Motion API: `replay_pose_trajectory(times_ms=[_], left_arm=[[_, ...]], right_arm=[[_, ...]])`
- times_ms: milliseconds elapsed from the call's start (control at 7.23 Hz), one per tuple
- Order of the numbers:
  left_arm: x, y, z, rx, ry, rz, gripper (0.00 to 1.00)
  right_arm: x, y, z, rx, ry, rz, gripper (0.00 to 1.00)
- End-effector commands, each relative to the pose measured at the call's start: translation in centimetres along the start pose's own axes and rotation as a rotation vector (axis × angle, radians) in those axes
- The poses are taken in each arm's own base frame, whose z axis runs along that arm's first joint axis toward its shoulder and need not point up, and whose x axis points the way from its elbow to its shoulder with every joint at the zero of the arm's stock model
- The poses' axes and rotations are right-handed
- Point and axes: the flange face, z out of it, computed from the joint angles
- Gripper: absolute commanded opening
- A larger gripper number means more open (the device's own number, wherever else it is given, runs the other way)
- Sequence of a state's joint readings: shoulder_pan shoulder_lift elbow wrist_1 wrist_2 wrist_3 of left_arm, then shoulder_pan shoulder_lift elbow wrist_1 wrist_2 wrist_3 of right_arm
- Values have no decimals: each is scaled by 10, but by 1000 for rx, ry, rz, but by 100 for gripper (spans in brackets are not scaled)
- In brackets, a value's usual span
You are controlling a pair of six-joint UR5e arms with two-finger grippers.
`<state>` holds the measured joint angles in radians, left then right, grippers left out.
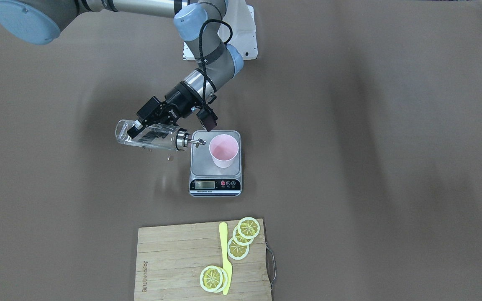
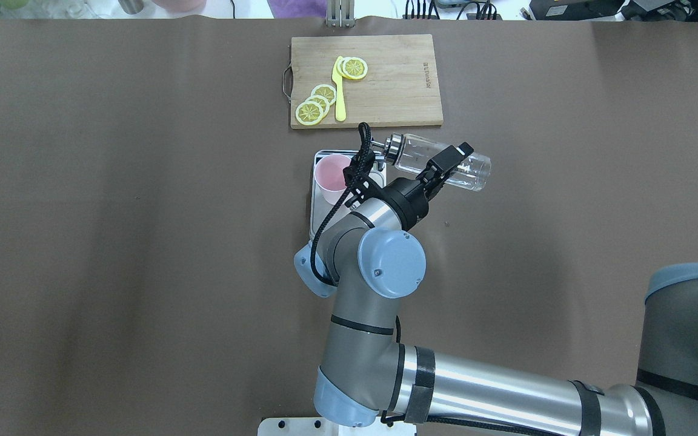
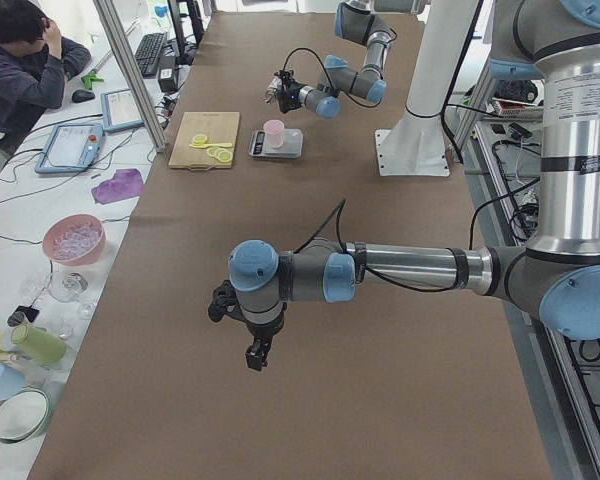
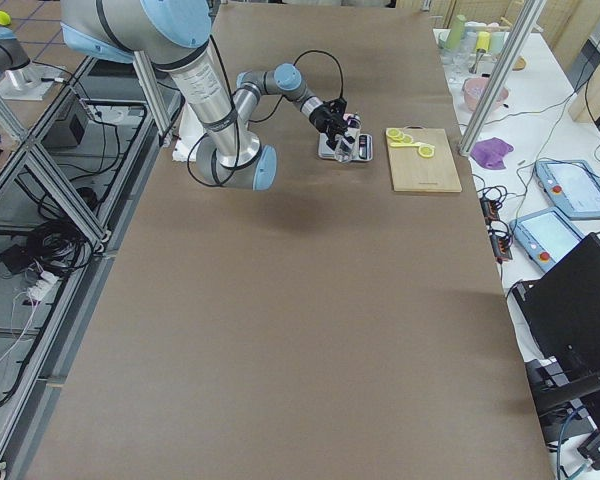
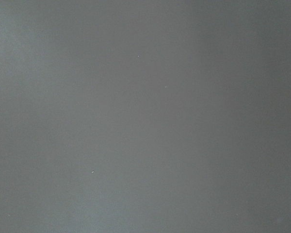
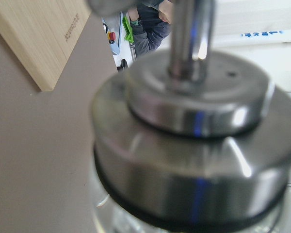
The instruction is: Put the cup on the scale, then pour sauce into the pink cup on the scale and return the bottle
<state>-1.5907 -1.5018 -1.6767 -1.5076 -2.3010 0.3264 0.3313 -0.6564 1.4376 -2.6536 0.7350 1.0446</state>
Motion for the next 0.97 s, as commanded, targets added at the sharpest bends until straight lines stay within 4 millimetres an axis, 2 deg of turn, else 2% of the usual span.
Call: replay_pose_trajectory(times_ms=[0, 830], left_arm=[[-1, 0, 1, -2, 1, -2, 98], [-3, 2, 3, -7, 3, -7, 98]], right_arm=[[1, -5, -4, -11, 19, -21, 0], [-15, -15, -9, -52, 82, -98, 0]])
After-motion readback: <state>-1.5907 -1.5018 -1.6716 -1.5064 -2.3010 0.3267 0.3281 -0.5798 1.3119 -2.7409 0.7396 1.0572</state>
